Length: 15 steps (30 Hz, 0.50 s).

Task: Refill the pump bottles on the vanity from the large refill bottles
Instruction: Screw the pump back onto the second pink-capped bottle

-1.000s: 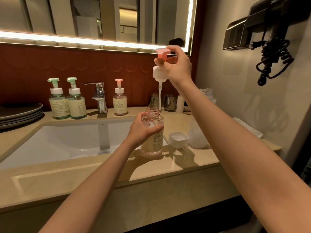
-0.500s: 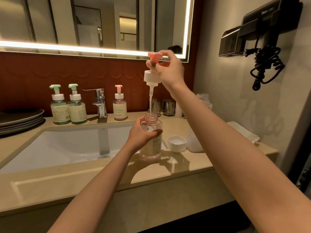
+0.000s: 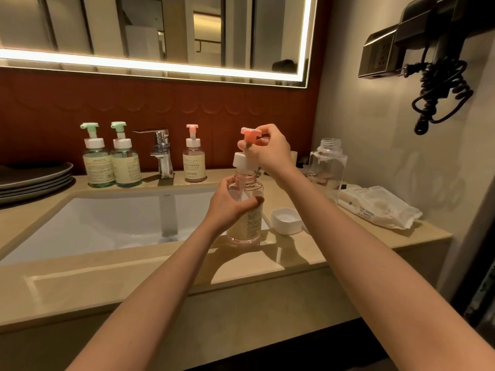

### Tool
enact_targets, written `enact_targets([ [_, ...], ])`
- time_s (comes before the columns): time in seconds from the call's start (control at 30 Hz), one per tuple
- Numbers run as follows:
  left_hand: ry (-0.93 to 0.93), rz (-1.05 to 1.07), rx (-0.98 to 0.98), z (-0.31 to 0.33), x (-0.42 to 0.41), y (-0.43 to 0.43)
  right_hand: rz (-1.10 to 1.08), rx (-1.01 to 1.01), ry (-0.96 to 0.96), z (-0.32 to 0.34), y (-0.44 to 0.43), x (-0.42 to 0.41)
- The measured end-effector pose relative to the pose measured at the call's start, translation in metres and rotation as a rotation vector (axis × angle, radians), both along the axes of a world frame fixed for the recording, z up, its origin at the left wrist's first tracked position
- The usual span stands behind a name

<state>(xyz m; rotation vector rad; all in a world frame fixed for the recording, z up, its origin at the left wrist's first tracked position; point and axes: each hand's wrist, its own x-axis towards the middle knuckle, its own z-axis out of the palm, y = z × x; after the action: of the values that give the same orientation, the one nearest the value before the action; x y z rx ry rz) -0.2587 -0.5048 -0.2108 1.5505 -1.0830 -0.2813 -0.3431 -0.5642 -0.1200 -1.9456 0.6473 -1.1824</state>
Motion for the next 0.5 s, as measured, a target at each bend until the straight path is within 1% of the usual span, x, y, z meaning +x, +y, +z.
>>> enact_targets([
  [0.1,-0.003,-0.011,0.002,-0.001,0.0,-0.001,0.03,-0.116,0.18,-0.007,-0.001,0.002],
  [0.13,-0.001,-0.016,0.003,-0.001,0.0,-0.002,0.025,-0.134,0.211,-0.01,-0.002,0.002],
  [0.23,0.0,-0.023,-0.001,-0.001,0.0,-0.002,-0.038,-0.159,0.188,-0.014,-0.004,0.002],
  [0.3,-0.002,-0.022,-0.002,-0.001,0.0,-0.001,-0.12,-0.226,0.21,-0.016,-0.003,0.002],
  [0.37,0.003,-0.021,-0.001,-0.001,0.0,-0.002,-0.154,-0.244,0.246,-0.017,0.0,0.001],
  [0.4,0.008,-0.022,-0.002,-0.001,0.0,-0.002,-0.114,-0.213,0.265,-0.018,0.001,0.001],
  [0.43,0.016,-0.023,-0.006,-0.002,0.0,-0.002,-0.025,-0.152,0.286,-0.019,0.002,-0.001],
  [0.5,0.022,-0.023,-0.013,-0.001,-0.001,-0.002,0.211,0.016,0.317,-0.018,0.002,-0.008],
])
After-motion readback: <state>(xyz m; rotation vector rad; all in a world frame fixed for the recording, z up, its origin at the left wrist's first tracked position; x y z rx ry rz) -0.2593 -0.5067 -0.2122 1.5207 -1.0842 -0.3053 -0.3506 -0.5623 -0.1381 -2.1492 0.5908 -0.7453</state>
